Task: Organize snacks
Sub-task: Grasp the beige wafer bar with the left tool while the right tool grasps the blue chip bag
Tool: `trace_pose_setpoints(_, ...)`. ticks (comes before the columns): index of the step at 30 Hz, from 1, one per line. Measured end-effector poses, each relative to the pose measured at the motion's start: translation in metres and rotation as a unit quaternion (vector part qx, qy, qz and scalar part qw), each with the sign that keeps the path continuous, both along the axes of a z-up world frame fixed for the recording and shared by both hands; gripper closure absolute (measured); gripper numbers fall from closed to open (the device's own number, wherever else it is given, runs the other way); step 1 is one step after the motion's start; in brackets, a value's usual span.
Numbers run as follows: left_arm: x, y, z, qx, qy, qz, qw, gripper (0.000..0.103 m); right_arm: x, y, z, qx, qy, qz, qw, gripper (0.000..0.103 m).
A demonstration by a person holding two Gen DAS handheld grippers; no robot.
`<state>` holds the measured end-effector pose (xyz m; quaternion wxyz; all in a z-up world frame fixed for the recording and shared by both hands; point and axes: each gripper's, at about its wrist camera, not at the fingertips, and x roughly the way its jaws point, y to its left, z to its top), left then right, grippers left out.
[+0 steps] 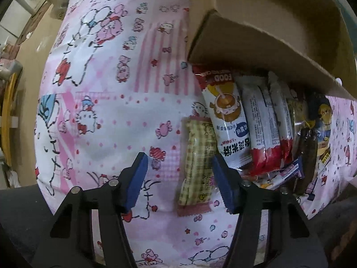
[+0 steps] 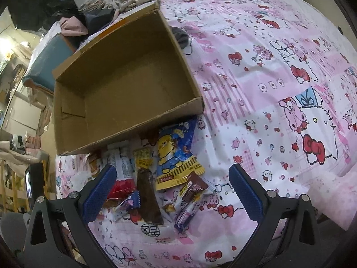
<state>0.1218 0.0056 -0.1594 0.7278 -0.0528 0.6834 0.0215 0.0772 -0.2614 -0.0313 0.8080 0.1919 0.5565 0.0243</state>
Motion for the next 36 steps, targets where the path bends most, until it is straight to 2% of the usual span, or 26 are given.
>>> trace_pose_setpoints(4, -0.002, -0.010, -0.017, 0.018, 0.001, -0.025, 0.9995, 0.049, 0.004, -0.009, -0.008, 0.005, 0.017, -0.017, 1.000, 0.001)
trace_pose_setpoints(5, -0.003, -0.012, -0.018, 0.020, -0.002, -0.024, 0.9995, 0.055, 0.005, -0.010, -0.009, 0.005, 0.019, -0.020, 1.000, 0.001)
trace_pose_setpoints(6, -0.005, -0.012, -0.017, 0.021, -0.006, -0.022, 0.9995, 0.076, 0.006, -0.011, -0.010, 0.006, 0.022, -0.023, 0.999, 0.001)
trace_pose_setpoints(7, -0.007, -0.011, -0.014, 0.022, -0.009, -0.019, 0.9995, 0.080, 0.007, -0.013, -0.012, 0.007, 0.026, -0.024, 0.999, 0.002)
trace_pose_setpoints(11, -0.009, 0.003, -0.007, 0.003, -0.001, 0.008, 1.0000, 0.080, 0.017, -0.010, -0.023, -0.001, 0.048, -0.001, 0.999, 0.018)
trace_pose_setpoints(17, -0.024, 0.021, 0.009, -0.007, -0.014, 0.034, 0.9993, 0.080, 0.046, -0.010, -0.051, -0.022, 0.095, 0.005, 0.995, 0.030)
trace_pose_setpoints(21, -0.025, 0.027, 0.029, -0.006, -0.033, 0.043, 0.9985, 0.080, 0.062, -0.002, -0.068, -0.018, 0.115, 0.013, 0.993, 0.031)
trace_pose_setpoints(25, -0.021, 0.024, 0.035, -0.008, -0.039, 0.047, 0.9981, 0.080, 0.067, 0.015, -0.083, -0.022, 0.126, 0.042, 0.991, 0.031)
trace_pose_setpoints(26, -0.019, 0.034, 0.039, -0.008, -0.040, 0.048, 0.9980, 0.080, 0.068, 0.020, -0.084, -0.027, 0.126, 0.049, 0.990, 0.033)
trace_pose_setpoints(27, -0.018, 0.042, 0.039, -0.008, -0.041, 0.048, 0.9980, 0.080, 0.068, 0.023, -0.083, -0.029, 0.122, 0.055, 0.991, 0.038)
trace_pose_setpoints(29, -0.015, 0.039, 0.043, -0.010, -0.043, 0.048, 0.9979, 0.080, 0.067, 0.028, -0.082, -0.018, 0.117, 0.072, 0.990, 0.067)
trace_pose_setpoints(32, -0.008, 0.041, 0.051, -0.013, -0.043, 0.050, 0.9978, 0.080, 0.066, 0.026, -0.075, -0.010, 0.127, 0.059, 0.990, 0.074)
trace_pose_setpoints(33, -0.010, 0.052, 0.058, -0.017, -0.043, 0.052, 0.9976, 0.080, 0.066, 0.026, -0.068, 0.001, 0.122, 0.059, 0.991, 0.074)
trace_pose_setpoints(34, -0.015, 0.056, 0.063, -0.019, -0.044, 0.053, 0.9974, 0.080, 0.064, 0.027, -0.058, -0.006, 0.105, 0.068, 0.992, 0.075)
trace_pose_setpoints(36, -0.018, 0.065, 0.066, -0.020, -0.051, 0.055, 0.9970, 0.080, 0.055, 0.021, -0.053, -0.011, 0.101, 0.060, 0.993, 0.075)
